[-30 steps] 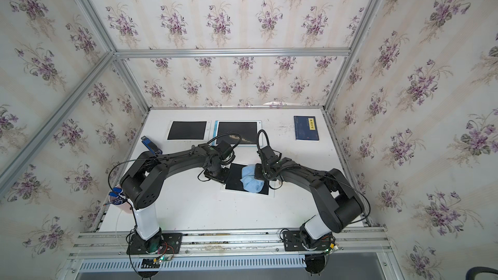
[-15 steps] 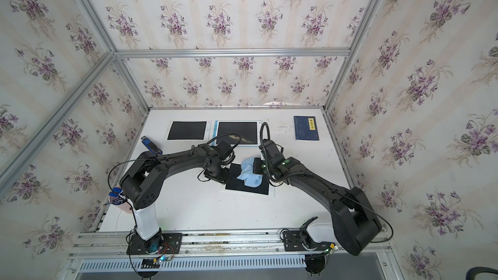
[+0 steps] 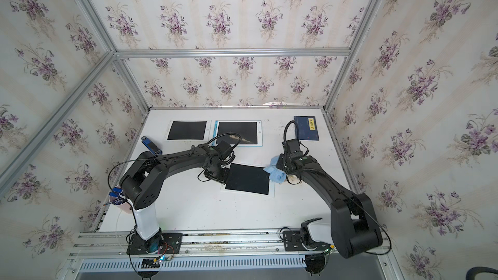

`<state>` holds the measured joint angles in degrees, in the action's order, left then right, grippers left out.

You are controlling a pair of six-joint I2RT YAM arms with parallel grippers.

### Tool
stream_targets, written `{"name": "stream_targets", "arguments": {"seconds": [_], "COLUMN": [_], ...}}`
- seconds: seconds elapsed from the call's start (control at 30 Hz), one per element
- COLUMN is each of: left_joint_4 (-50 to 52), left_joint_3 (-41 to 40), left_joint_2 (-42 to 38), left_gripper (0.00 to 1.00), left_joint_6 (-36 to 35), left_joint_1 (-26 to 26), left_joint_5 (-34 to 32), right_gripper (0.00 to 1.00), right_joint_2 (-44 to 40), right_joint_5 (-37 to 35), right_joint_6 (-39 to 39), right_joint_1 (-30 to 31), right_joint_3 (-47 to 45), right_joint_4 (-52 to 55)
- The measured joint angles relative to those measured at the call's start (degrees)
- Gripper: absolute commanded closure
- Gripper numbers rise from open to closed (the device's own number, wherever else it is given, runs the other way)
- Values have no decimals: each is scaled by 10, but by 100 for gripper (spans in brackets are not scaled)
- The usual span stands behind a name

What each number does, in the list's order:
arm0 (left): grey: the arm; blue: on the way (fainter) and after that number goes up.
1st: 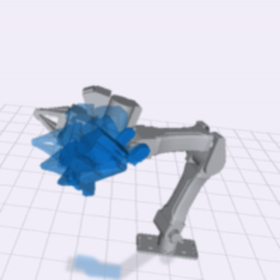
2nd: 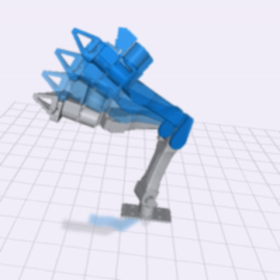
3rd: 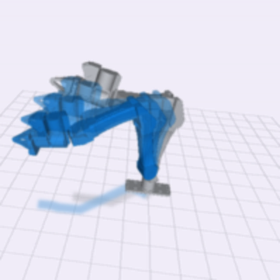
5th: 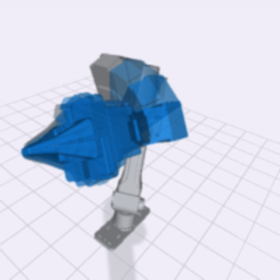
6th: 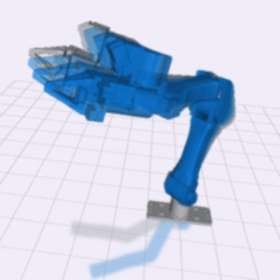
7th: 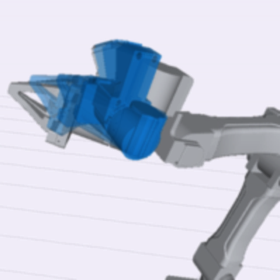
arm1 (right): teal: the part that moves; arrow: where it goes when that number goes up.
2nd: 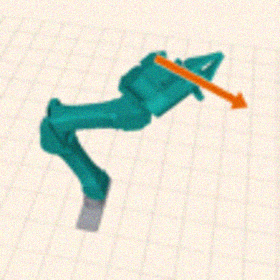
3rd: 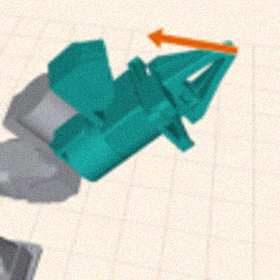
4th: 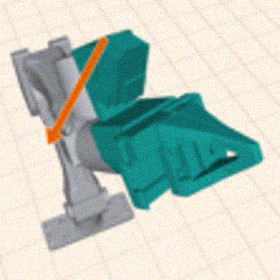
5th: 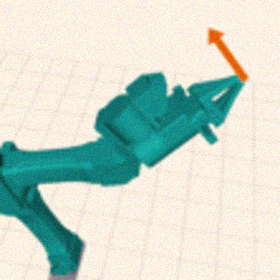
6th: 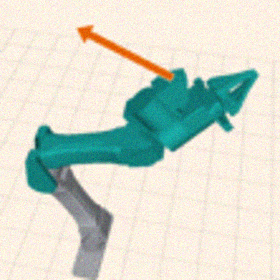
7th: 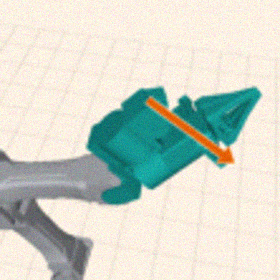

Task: Wipe the drawing tablet
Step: Wipe the dirt from the drawing tablet.

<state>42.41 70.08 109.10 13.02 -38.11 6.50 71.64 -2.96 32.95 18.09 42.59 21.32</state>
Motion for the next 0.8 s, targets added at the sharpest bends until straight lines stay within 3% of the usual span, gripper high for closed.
{"name": "stream_targets", "arguments": {"seconds": [0.13,0.27,0.57,0.8], "left_joint_4": [2,4,3,5], "left_joint_3": [3,3,2,3], "left_joint_2": [2,3,2,2], "left_gripper": [37,37,37,37], "left_joint_6": [0,0,0,1], "left_joint_1": [0,0,0,0], "left_joint_5": [0,0,0,0], "right_gripper": [100,100,100,100], "right_joint_2": [-20,47,255,334], "right_joint_5": [38,93,164,169], "right_joint_6": [-7,-11,6,26], "right_joint_1": [76,132,157,178], "right_joint_3": [10,31,102,155], "right_joint_4": [-38,-99,-176,-193]}}
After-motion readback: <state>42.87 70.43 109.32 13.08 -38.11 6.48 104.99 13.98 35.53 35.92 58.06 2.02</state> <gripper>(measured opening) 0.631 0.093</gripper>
